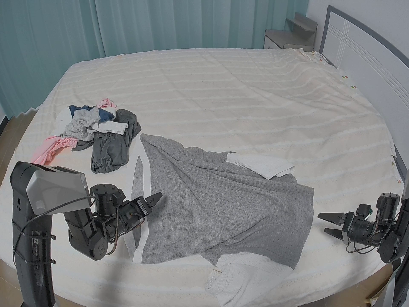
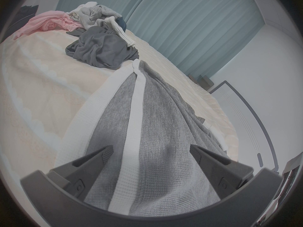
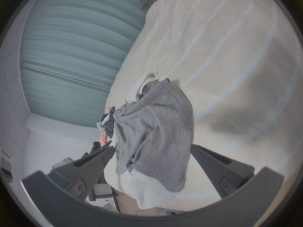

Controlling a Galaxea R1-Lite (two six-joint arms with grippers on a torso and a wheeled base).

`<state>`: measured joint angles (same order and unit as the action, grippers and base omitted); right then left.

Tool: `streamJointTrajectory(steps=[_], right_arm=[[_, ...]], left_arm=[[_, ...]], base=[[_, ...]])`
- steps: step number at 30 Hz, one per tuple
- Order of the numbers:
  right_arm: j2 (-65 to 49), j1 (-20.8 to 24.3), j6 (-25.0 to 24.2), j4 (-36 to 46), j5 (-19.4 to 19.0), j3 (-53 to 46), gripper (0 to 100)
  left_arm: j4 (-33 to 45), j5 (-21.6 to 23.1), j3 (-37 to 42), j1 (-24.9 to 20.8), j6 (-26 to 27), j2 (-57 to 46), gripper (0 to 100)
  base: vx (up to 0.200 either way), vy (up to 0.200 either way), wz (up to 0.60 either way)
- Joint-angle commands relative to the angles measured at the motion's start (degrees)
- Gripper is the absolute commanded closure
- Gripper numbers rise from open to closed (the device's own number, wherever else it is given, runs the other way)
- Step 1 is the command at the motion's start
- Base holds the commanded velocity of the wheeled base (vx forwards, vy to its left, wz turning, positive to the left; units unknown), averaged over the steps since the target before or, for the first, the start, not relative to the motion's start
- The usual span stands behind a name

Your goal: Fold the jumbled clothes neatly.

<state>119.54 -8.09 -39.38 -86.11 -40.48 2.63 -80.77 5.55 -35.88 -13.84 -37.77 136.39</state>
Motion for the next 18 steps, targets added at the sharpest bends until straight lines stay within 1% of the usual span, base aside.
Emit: streamJointTrajectory(steps=[1,10,15,18], right_arm=[[0.08,0.01,0.09,-0.02,-0.03,0.0,0],[0.25,-0.08,0.09,-0.02,-0.03,0.0,0],[0.25,-0.08,0.09,-0.02,-0.03,0.0,0],[0.34,-0.08,0.09,-0.02,-0.03,0.0,0]], left_arm=[[0.0,-0.01,-1.21,-0.05,-0.03,2.04,100],[-0.17,-0.1,-1.65,-0.23,-0.03,2.74,100],[-0.35,-0.62,-1.3,0.3,0.06,2.57,100],[-0.35,-0.89,-0.69,1.36,0.15,1.86,100]], base=[[0.0,0.0,0.0],[0.0,0.0,0.0],[0.0,0.0,0.0],[0.0,0.0,0.0]])
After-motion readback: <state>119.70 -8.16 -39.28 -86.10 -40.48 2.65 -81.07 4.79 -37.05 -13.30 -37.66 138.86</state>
